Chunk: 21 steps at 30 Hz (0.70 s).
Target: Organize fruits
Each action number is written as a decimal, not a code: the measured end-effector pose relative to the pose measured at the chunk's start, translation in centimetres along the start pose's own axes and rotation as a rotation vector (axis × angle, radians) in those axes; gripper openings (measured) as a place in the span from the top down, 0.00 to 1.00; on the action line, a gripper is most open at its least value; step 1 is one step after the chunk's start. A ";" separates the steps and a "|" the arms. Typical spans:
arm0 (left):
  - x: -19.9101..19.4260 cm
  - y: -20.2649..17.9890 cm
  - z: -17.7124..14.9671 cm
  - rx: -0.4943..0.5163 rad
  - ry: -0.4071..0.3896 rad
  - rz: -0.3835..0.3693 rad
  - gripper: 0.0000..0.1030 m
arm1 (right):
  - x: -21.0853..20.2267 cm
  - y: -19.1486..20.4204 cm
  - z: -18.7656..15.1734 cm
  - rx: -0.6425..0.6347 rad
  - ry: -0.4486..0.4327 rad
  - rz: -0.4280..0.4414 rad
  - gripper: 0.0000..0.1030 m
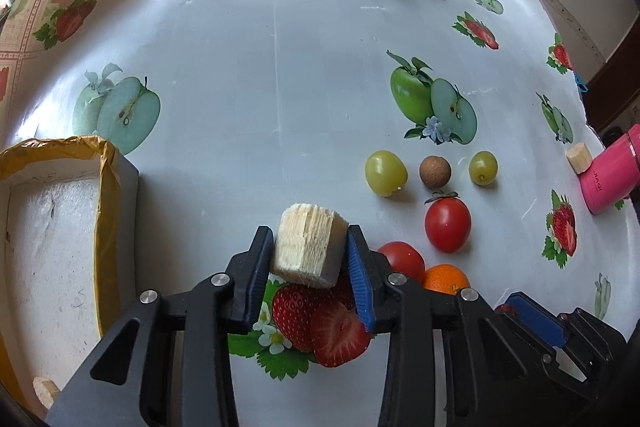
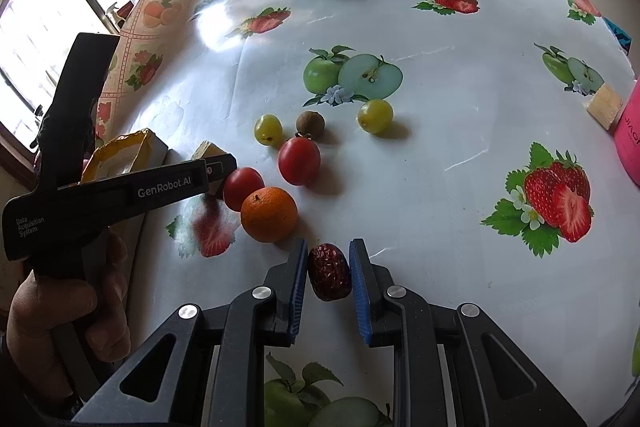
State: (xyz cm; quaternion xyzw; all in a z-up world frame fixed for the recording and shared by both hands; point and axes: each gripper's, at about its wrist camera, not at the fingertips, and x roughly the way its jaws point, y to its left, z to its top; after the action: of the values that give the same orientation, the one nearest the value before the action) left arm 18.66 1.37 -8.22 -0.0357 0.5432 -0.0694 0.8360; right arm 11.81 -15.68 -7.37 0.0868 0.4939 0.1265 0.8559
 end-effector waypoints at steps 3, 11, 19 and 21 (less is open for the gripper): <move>-1.1 0.1 -0.9 -0.016 0.003 -0.014 0.66 | -0.5 0.0 0.0 0.006 -0.007 0.003 0.79; -5.3 0.7 -3.6 -0.051 -0.020 -0.029 0.66 | -2.5 0.7 -0.8 0.003 -0.023 0.012 0.79; -8.6 2.0 -6.2 -0.069 -0.039 0.004 0.66 | -4.7 2.3 -2.3 -0.013 -0.030 0.018 0.79; -9.3 2.3 -6.8 -0.079 -0.045 0.010 0.66 | -5.1 2.8 -2.7 -0.021 -0.030 0.021 0.79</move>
State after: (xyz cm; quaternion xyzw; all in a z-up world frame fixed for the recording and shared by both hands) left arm 8.93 5.21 -2.94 -0.0675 0.5268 -0.0430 0.8462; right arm 6.67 -14.46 -3.75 0.0848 0.4786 0.1393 0.8627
